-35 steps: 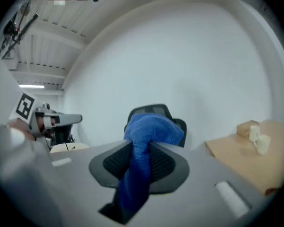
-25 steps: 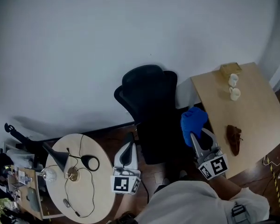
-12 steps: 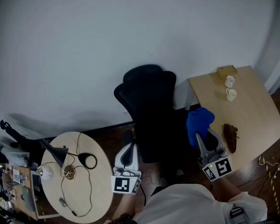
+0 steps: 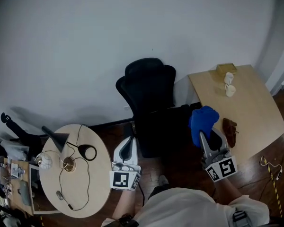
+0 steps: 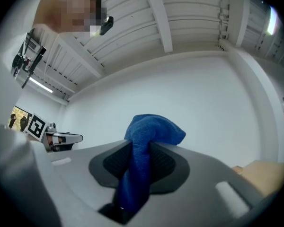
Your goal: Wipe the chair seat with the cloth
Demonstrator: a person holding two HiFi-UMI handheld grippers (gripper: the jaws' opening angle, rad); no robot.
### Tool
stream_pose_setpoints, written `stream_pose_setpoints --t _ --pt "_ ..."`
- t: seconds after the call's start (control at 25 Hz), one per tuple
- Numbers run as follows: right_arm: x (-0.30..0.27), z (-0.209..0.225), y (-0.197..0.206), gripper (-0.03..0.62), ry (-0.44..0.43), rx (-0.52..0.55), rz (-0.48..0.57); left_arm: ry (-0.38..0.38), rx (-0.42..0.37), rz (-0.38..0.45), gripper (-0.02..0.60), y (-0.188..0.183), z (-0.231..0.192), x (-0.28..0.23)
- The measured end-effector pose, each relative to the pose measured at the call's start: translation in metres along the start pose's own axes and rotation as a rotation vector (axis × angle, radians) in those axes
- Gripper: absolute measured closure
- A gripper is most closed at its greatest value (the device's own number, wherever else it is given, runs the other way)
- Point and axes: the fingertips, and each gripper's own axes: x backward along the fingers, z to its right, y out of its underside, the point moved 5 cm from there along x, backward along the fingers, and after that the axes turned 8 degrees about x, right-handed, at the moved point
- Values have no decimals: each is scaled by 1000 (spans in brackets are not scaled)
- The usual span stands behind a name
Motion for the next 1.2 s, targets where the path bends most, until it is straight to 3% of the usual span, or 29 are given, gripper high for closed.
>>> stream_pose_setpoints --t 0.04,0.2,0.36,0.56,0.76,0.92,1.0,1.2 --pt "21 -10 -10 494 -3 12 13 -8 -5 -13 581 -1 12 21" --pt "100 -26 -40 494 -22 56 55 -16 -15 81 581 -12 73 74" --pt "173 -30 -61 494 -36 43 73 -21 -26 24 581 -11 142 122" --pt "270 -45 -86 494 -72 23 98 3 -27 85 581 -20 237 190" --pt "335 -46 -113 494 -78 0 128 -14 -75 18 581 -29 298 229" --pt "371 -59 -126 494 -87 3 144 -8 -92 60 581 -45 324 259" --pt "374 -60 -132 494 -81 -1 143 -2 -97 26 581 -48 326 263" --pt "377 -80 -147 494 -81 -1 127 31 -74 50 581 -62 327 274"
